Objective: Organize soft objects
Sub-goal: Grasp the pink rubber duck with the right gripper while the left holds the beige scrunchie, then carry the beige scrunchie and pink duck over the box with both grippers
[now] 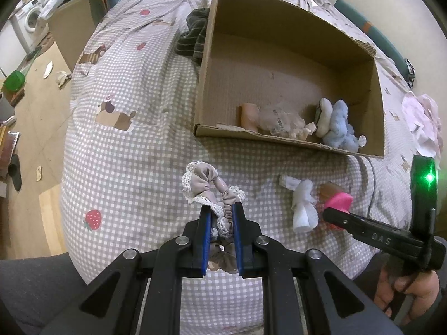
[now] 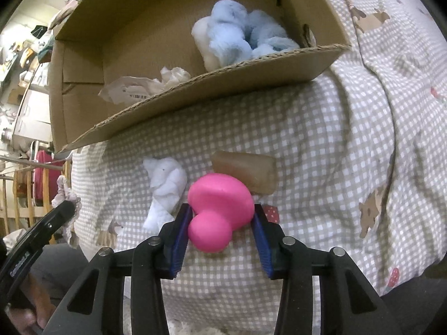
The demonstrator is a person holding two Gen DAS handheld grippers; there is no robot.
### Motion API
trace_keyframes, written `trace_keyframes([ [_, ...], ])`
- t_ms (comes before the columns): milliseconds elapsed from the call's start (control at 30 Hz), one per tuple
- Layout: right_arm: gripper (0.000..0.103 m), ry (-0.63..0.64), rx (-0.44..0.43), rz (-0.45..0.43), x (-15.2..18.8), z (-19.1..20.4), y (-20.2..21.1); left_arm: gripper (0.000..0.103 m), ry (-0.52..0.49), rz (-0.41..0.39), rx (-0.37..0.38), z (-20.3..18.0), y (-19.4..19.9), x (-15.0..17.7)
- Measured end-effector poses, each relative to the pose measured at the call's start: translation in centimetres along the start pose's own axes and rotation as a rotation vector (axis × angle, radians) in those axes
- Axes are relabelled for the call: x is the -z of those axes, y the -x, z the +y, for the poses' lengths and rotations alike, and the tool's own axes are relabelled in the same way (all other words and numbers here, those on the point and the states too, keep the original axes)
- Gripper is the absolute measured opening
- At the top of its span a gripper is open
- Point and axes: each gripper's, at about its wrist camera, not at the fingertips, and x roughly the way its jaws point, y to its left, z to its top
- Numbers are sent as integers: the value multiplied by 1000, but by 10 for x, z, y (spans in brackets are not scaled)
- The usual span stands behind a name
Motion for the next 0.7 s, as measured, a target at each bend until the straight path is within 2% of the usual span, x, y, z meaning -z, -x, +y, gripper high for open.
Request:
trace_keyframes([
  [400,45,2,-38,-46,18,-15,35,13,2,-40,-38,0,8,1],
  [700,45,-12,-122,-100,36,-31,79,13,-1,-96,-41,-2,39,6],
])
